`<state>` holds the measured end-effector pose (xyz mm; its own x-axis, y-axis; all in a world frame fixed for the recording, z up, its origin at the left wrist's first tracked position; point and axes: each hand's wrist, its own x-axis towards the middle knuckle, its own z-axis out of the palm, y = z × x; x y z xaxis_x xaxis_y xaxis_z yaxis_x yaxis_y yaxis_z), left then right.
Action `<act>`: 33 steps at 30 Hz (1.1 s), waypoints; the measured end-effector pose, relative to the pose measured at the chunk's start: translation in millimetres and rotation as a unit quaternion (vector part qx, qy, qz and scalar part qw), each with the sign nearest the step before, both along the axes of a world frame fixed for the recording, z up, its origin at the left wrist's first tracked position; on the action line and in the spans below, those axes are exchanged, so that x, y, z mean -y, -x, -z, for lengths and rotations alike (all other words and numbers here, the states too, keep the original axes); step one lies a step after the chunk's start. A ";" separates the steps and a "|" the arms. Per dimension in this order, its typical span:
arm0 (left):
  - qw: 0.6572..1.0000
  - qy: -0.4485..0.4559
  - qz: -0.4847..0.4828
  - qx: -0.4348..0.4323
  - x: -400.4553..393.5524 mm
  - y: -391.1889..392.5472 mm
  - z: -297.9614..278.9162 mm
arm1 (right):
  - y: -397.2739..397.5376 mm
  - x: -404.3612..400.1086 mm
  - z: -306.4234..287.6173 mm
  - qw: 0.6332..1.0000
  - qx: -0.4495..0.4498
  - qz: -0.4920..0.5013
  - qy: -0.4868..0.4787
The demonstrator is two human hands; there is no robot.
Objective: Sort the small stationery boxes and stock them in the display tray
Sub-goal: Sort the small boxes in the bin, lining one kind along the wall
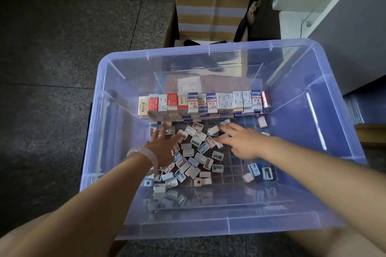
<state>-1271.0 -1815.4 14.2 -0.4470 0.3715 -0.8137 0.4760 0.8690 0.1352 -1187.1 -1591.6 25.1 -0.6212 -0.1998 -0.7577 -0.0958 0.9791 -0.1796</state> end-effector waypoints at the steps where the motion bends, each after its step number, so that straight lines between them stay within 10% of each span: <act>1: 0.999 0.016 0.015 0.025 -1.1 -0.5 -4.2 | -0.2 0.7 -1.0 1.000 0.011 -0.018 -0.008; 9: 0.977 0.044 0.141 0.152 -11.4 -9.2 -32.1 | -12.5 5.8 -21.2 0.985 0.148 -0.091 0.018; 14: 0.995 0.025 0.100 -0.007 -11.4 5.8 -44.7 | -6.4 -0.2 -28.7 0.999 0.012 -0.023 0.039; 20: 0.929 0.215 0.288 -0.088 10.8 15.1 -50.1 | -21.1 25.8 -10.7 0.974 0.121 -0.188 0.023; 33: 0.964 0.069 0.252 -0.044 21.6 16.0 -94.1 | -14.9 -1.0 -44.4 0.992 0.122 -0.031 0.019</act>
